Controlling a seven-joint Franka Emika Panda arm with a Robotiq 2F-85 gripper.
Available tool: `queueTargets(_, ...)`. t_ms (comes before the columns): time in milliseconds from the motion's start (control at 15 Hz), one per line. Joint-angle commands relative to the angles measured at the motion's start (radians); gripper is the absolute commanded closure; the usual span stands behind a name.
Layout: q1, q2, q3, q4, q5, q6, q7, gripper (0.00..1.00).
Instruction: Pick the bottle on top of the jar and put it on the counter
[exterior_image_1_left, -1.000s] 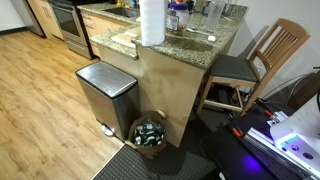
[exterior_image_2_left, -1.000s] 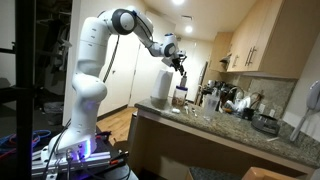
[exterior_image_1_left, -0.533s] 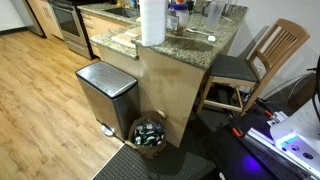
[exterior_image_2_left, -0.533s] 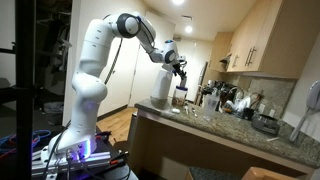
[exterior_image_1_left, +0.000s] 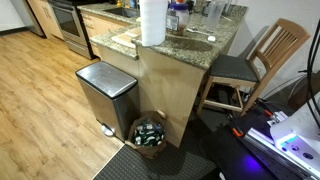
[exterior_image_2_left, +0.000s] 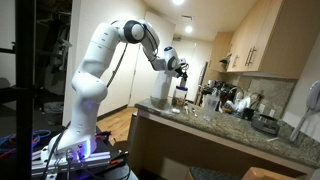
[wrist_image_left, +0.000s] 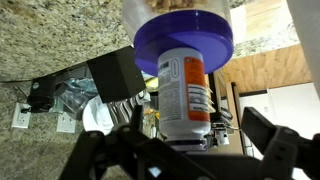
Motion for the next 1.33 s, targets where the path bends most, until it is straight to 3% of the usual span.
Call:
queueTargets(0, -0.003, 0.009, -0.004, 0.008, -0.002, 0.006, -0.003, 0.00)
queueTargets(333, -0.027, 0.095, 0.010, 0.091, 0.041, 0.101, -0.015, 0.00)
queueTargets(400, -0.012, 0.039, -0.001, 0.034, 0.024, 0.061, 0.000, 0.00)
queueTargets(667, -0.010, 0.050, -0.001, 0.043, 0.024, 0.066, 0.000, 0.00)
queueTargets(733, -0.015, 0.051, 0.005, 0.040, 0.029, 0.066, -0.008, 0.18)
queueTargets(1067, -0.032, 0.045, 0.043, 0.025, 0.048, 0.069, -0.036, 0.57)
queueTargets(1133, 0.004, 0.042, 0.012, 0.021, 0.104, 0.070, -0.082, 0.66)
queueTargets(1267, 0.008, 0.041, 0.012, 0.024, 0.138, 0.068, -0.112, 0.76)
